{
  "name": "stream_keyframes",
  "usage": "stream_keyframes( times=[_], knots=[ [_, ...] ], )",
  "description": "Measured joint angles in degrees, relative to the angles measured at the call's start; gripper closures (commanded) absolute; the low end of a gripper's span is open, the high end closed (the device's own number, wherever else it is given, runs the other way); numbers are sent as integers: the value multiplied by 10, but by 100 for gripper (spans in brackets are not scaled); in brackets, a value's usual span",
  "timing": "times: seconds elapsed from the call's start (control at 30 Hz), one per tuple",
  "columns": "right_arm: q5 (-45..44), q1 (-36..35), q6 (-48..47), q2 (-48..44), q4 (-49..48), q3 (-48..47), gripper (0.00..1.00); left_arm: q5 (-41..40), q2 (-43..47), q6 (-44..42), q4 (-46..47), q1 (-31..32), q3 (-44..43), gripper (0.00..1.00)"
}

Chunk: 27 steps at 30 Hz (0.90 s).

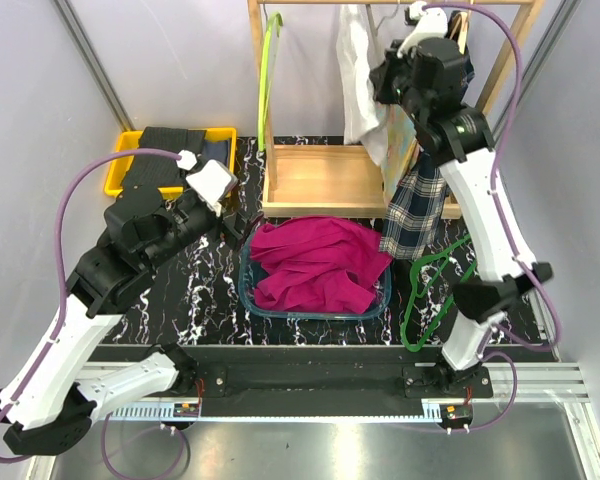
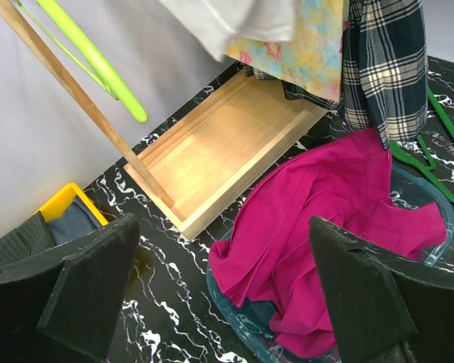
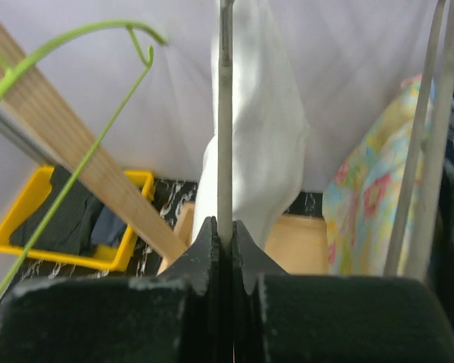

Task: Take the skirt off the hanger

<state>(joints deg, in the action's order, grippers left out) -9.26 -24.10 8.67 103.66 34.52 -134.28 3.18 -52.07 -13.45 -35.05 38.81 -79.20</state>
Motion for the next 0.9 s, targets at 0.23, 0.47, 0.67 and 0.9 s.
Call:
stream_keyframes(
  times=[0.23,0.47,0.67,0.9],
  knots=[
    [61,-6,24,-144,6,172,100,5,-2,4,0,-4,-1,1],
    [186,-31,54,-297,20,353,100,27,-16,28,1,-4,-12,1],
    [283,-35,83,-483,54,457,100,44,-26,58,5,-5,-14,1],
    [358,-36,116,-573,47,441,100,88,-66,125,9,-36,-56,1]
  ],
)
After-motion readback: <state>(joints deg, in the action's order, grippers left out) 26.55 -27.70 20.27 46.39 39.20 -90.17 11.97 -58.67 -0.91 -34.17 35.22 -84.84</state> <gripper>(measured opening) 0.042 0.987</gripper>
